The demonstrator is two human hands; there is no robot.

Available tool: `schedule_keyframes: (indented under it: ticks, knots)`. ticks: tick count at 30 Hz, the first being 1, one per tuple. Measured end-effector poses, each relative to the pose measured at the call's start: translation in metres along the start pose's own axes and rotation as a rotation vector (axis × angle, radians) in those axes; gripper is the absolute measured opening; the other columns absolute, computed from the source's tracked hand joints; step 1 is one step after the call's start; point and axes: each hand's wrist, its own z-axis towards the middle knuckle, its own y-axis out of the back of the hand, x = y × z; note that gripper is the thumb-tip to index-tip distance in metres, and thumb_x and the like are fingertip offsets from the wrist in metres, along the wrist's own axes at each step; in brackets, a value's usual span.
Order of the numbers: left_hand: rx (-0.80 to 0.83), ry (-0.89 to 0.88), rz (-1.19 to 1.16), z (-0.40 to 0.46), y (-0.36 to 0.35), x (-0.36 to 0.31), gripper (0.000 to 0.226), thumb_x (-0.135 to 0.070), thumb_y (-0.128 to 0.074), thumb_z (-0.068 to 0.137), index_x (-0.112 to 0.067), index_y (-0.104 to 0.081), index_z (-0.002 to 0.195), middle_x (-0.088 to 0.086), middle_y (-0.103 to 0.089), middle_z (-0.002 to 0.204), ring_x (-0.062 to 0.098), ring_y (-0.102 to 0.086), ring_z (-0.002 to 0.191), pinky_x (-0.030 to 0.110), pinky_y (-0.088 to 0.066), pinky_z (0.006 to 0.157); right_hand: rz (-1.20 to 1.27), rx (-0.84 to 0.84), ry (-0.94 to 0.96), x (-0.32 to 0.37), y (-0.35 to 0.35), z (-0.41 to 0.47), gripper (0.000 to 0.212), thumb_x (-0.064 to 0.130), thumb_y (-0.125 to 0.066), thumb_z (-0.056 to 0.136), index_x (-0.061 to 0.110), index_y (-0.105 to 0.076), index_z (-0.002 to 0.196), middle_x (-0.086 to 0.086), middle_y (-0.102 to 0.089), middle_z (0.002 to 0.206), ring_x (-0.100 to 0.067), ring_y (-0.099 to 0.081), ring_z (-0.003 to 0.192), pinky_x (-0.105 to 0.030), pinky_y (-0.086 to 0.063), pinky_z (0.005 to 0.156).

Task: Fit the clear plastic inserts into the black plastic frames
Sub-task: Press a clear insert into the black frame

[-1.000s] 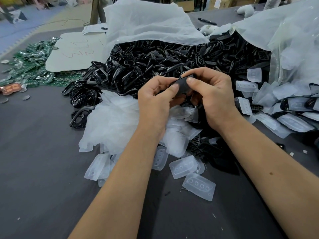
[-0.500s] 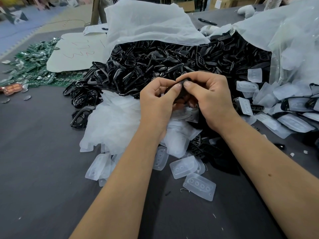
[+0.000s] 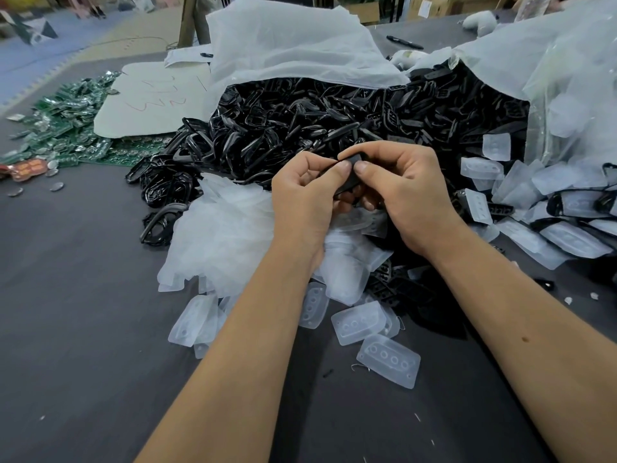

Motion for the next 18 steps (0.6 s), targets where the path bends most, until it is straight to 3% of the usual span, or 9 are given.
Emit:
schedule_keyframes:
  ticks: [5, 11, 18]
  knots:
    - [-0.018, -0.007, -0.041, -0.0013, -0.0017, -0.0012, 0.010, -0.001, -0.072, 0.095, -0.008, -0.073, 0.088, 0.009, -0.072, 0.076, 0.020, -0.071, 0.067, 0.022, -0.055, 0.055, 0.035, -0.074, -0.025, -0.0005, -0.0007, 0.0007, 0.021, -0.004, -0.060, 0.096, 0.005, -0.078, 0.101, -0.009, -0.071, 0.073, -0.010, -0.059, 0.053, -0.021, -0.049, 0.051]
    - [-0.016, 0.030, -0.114, -0.0029, -0.0021, -0.0046, 0.018, 0.006, -0.058, 0.099, -0.002, -0.073, 0.096, 0.014, -0.071, 0.084, 0.020, -0.072, 0.069, 0.024, -0.058, 0.060, 0.099, -0.085, -0.040, -0.0004, -0.0008, 0.0010, 0.021, -0.006, -0.058, 0.097, 0.003, -0.076, 0.102, -0.006, -0.070, 0.074, -0.013, -0.058, 0.055, -0.022, -0.047, 0.050]
    - [-0.027, 0.049, -0.119, -0.0024, -0.0012, -0.0036, 0.017, 0.005, -0.058, 0.100, 0.000, -0.074, 0.097, 0.009, -0.073, 0.079, 0.017, -0.072, 0.067, 0.023, -0.057, 0.059, 0.095, -0.072, -0.031, -0.0013, -0.0007, 0.0008, 0.019, -0.006, -0.059, 0.097, 0.001, -0.075, 0.104, -0.003, -0.070, 0.074, -0.013, -0.059, 0.057, -0.023, -0.048, 0.051]
